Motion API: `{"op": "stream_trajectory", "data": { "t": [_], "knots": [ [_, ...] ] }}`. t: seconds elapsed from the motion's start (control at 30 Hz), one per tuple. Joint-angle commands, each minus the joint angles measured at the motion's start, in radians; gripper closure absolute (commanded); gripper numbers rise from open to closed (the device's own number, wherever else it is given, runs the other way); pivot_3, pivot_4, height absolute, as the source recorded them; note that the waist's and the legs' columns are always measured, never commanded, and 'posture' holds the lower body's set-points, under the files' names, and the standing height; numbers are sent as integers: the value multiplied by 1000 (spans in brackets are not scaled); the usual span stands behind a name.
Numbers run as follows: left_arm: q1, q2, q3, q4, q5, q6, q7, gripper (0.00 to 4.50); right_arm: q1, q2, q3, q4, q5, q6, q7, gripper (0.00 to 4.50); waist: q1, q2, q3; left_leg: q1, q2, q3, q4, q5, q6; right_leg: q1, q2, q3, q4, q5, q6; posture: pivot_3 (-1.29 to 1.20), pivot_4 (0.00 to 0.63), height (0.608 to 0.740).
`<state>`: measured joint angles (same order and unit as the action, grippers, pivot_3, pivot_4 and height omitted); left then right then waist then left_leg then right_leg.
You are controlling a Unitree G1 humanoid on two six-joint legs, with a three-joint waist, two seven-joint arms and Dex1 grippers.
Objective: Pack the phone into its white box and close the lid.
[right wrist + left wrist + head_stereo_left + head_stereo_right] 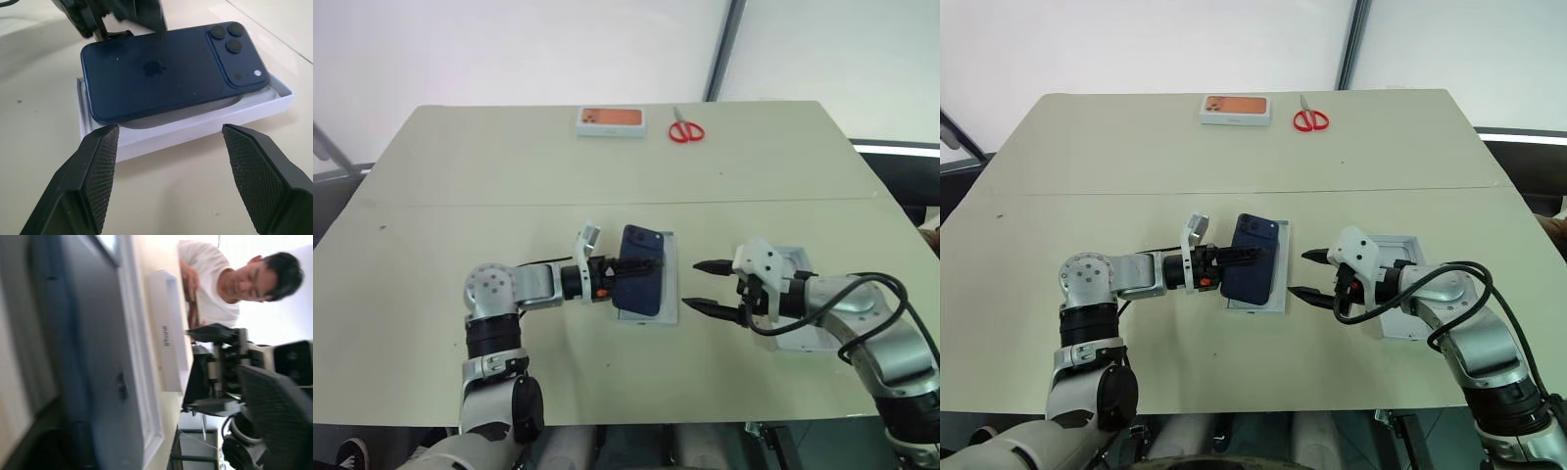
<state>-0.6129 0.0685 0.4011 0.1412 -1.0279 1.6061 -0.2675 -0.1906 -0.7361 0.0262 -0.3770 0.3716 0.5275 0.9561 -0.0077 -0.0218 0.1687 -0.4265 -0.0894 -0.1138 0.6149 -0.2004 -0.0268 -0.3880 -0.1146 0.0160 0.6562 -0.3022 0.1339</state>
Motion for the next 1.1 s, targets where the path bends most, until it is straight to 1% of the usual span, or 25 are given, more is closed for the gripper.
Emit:
{"op": "stream_trajectory", "data": {
  "t": [0.03,0.3,0.4,0.5,0.6,0.8,0.93,1.03,1.1],
  "knots": [
    [-10,16,-13,-30,-4,8,3,54,-22,8,4,0,-2,-31,-3,956,0,0,0,0,0,0,0,0,0,0,0,0,0,0,0,0,150,740],
    [0,48,-67,-80,-46,8,13,54,-57,26,37,35,-19,-56,-8,956,-2,0,0,0,0,0,0,0,0,-1,0,0,0,0,0,0,150,740],
    [10,93,-126,-123,-62,8,-11,54,-63,29,44,41,-21,-59,-10,956,-2,0,0,0,0,0,0,0,0,-1,0,0,0,0,0,0,150,740],
    [4,117,-150,-127,-29,8,-8,54,-65,33,52,48,-29,-67,-11,956,-2,0,0,0,0,0,0,0,0,0,0,0,0,0,0,0,150,740],
    [-6,119,-139,-111,-14,8,-12,54,-66,38,52,49,-31,-68,-13,956,-2,0,0,0,0,0,0,0,0,0,0,0,0,0,0,0,150,740],
    [-33,179,-127,-103,16,-26,-46,54,-65,43,59,48,-39,-67,-21,956,-3,0,0,0,0,0,0,0,0,-1,0,0,0,0,0,0,150,740],
    [-42,189,-133,-109,52,-100,-51,54,-72,53,65,47,-36,-61,-28,956,-2,0,0,0,0,0,0,0,0,-1,0,0,0,0,0,0,150,740],
    [-18,209,-167,-170,12,-49,-102,54,-80,55,72,52,-41,-63,-26,956,-2,0,0,0,0,0,0,0,0,-1,0,0,0,0,0,0,150,740],
    [1,219,-158,-191,10,-54,-115,54,-90,57,76,57,-42,-62,-26,956,-3,0,0,0,0,0,0,0,0,-1,0,1,0,0,0,0,150,740]
  ]
}}
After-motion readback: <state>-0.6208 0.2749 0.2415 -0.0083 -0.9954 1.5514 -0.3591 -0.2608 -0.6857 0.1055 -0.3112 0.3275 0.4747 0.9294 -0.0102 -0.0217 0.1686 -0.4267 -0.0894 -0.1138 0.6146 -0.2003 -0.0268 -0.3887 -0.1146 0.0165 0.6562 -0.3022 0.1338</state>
